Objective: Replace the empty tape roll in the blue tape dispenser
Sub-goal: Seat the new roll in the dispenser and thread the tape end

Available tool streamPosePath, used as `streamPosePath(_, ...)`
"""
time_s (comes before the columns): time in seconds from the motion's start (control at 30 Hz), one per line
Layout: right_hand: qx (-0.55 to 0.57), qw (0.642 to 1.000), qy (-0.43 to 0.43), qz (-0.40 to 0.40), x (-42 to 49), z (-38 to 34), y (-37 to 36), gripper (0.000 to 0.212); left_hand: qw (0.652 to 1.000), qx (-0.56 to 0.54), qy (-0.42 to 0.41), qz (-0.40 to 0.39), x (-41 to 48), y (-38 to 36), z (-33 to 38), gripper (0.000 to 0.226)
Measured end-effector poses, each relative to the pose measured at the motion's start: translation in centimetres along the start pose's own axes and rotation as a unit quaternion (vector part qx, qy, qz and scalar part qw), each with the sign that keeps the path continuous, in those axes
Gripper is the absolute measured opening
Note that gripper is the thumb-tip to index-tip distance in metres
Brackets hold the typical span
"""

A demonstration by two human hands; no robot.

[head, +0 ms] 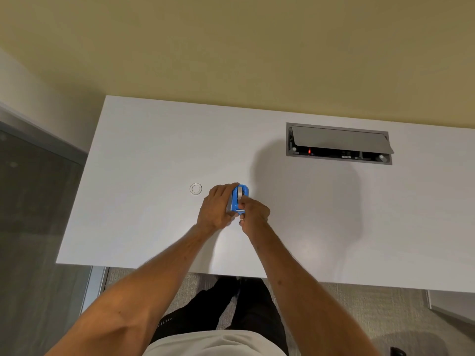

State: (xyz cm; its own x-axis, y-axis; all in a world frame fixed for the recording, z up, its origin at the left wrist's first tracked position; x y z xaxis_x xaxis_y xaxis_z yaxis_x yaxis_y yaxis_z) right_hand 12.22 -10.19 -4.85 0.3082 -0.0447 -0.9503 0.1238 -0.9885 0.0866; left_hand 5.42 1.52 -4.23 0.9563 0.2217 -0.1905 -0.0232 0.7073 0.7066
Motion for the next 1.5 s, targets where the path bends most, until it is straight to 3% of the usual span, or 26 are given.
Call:
streamPosePath(0.67,0.012,0.992,0.112,0.062,-0.7,4.6,1.3,0.008,0.998,0.054,0.015,-0.008,0.2,-1.3,-2.1,0.094)
streamPosePath(1.5,-0.007,0.986,0.150,0.074,1.6,6.5,1.4,0.011,0.998,0.054,0.024,-0.018,-0.2,-1.4,-1.9,0.101)
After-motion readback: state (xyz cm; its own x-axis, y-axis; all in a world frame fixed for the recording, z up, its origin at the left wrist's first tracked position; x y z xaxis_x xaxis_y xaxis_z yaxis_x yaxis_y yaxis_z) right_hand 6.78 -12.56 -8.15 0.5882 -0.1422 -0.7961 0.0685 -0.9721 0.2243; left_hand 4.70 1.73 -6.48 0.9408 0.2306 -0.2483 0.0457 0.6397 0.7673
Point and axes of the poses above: each hand's wrist, its own x-axis towards the middle knuckle, its own y-axis out of the back of the hand, z = x × y, the point moved 3 cm from there along x, towards the middle knuckle, and after that the axes turned 12 degrees about -y, right-handed, at the moved point
